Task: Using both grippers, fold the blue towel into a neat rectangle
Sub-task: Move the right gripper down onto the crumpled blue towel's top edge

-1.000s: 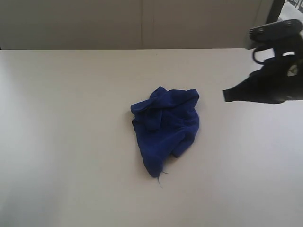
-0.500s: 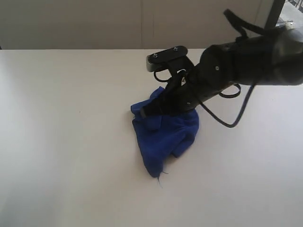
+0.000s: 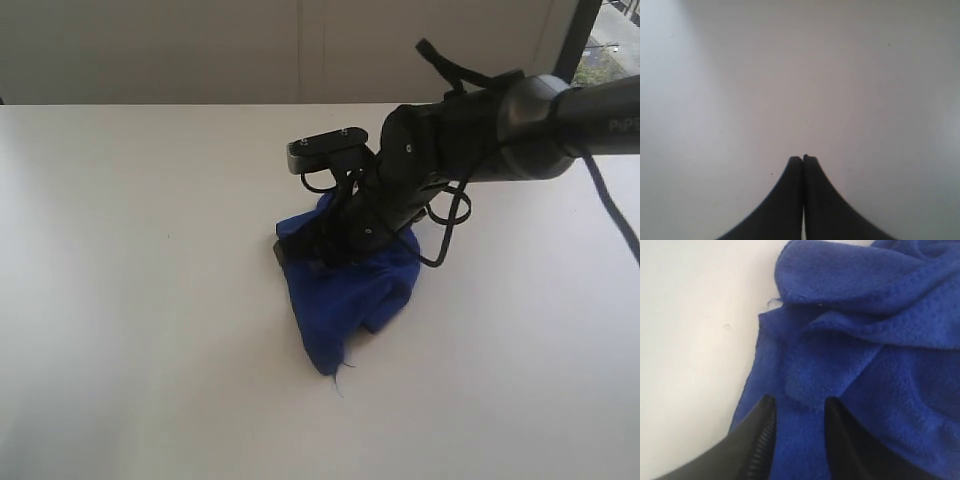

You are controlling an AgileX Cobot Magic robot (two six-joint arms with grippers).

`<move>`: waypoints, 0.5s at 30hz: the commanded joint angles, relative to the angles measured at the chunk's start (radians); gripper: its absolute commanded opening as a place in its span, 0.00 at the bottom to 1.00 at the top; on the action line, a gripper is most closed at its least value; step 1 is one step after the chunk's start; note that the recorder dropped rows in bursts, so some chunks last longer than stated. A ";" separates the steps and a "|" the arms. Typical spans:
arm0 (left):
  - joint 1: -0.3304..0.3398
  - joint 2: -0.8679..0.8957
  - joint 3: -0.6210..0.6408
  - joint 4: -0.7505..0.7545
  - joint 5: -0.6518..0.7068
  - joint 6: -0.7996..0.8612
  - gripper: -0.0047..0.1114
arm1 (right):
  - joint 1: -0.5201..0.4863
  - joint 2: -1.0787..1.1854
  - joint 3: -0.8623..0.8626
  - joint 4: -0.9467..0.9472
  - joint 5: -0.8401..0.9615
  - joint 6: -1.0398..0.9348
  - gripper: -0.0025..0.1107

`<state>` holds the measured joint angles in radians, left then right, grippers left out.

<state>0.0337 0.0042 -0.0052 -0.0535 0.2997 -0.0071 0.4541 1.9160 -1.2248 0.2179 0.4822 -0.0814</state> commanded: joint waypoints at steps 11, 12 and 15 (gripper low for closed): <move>0.004 -0.004 0.005 0.002 -0.005 0.000 0.05 | 0.027 0.048 -0.010 -0.010 -0.108 -0.053 0.43; 0.004 -0.004 0.005 0.002 -0.005 0.000 0.05 | 0.027 0.053 -0.010 -0.015 -0.113 -0.053 0.43; 0.004 -0.004 0.005 0.002 -0.005 0.000 0.05 | 0.027 0.075 -0.010 -0.019 -0.132 -0.053 0.43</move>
<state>0.0337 0.0042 -0.0052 -0.0535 0.2997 -0.0071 0.4793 1.9753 -1.2272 0.2113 0.3757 -0.1217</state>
